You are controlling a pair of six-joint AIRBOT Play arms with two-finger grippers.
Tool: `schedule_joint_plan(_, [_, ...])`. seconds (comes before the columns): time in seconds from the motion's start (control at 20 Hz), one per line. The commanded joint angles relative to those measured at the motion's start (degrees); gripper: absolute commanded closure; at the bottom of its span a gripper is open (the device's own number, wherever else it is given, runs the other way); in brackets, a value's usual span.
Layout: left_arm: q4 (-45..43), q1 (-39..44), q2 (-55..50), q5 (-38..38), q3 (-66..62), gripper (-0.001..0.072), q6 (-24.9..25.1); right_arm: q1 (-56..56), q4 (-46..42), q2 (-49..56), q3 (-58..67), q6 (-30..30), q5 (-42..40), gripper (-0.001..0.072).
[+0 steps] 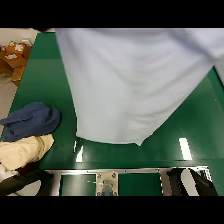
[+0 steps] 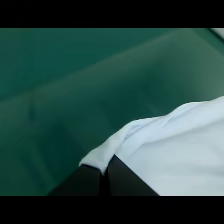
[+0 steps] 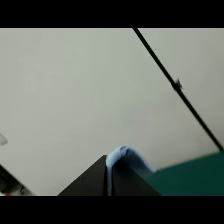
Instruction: Fold the shirts.
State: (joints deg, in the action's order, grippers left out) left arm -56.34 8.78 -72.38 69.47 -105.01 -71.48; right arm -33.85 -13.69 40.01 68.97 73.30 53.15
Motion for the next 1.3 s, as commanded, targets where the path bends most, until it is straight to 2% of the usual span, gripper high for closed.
schedule_joint_plan(0.0, [7.3, 0.0, -11.3, 2.8, 2.7, 0.0689, 2.5, 10.3, -4.0, 8.6, -13.0, -4.5, -1.5, 0.0692])
schedule_joint_plan(0.1, [7.6, 0.0, -16.9, 2.9, 2.7, 0.0689, 2.4, 14.6, -5.5, 16.3, -16.6, -4.8, -4.8, 0.0692])
schedule_joint_plan(0.3, [9.8, 0.2, -27.4, 4.7, 2.7, 0.0688, -0.1, 18.4, -7.3, 32.9, -17.1, -5.0, -5.1, 0.0692])
schedule_joint_plan(0.45, [9.8, 1.7, -33.6, 10.3, 2.7, 0.0688, -0.7, 19.4, -13.6, 40.8, -17.1, -5.0, -5.1, 0.0691])
schedule_joint_plan(0.55, [8.3, 2.5, -36.3, 14.8, 2.7, 0.0689, -2.1, 17.6, -20.0, 42.1, -16.9, -5.0, -4.8, 0.0690])
schedule_joint_plan(0.6, [7.9, 2.9, -37.0, 16.2, 2.9, 0.0689, -2.6, 15.7, -22.8, 41.9, -16.3, -4.9, -3.3, 0.0617])
schedule_joint_plan(0.65, [7.5, 3.0, -37.3, 16.9, 3.4, 0.0689, -2.6, 13.6, -24.9, 41.9, -15.3, -4.3, -1.2, 0.0489])
schedule_joint_plan(0.75, [7.4, 3.0, -37.3, 16.9, 5.3, 0.0688, -3.3, 9.4, -28.3, 41.8, -13.2, -1.5, 3.8, 0.0305])
schedule_joint_plan(0.8, [7.4, 3.0, -37.3, 16.9, 6.2, 0.0688, -3.7, 7.8, -29.1, 41.8, -12.4, 0.1, 6.7, 0.0267])
schedule_joint_plan(1.0, [7.4, 3.0, -37.3, 15.4, 9.2, 0.0688, -3.5, 7.9, -28.3, 37.3, -10.4, 0.2, 16.7, 0.0270])
schedule_joint_plan(1.15, [7.4, 3.0, -37.3, 13.8, 9.5, 0.0688, -3.5, 14.3, -28.5, 28.7, -8.5, -0.8, 15.5, 0.0270])
schedule_joint_plan(1.25, [7.4, 3.0, -37.3, 12.8, 9.5, 0.0688, -3.5, 22.9, -30.9, 26.2, -6.5, -4.7, 11.0, 0.0259])
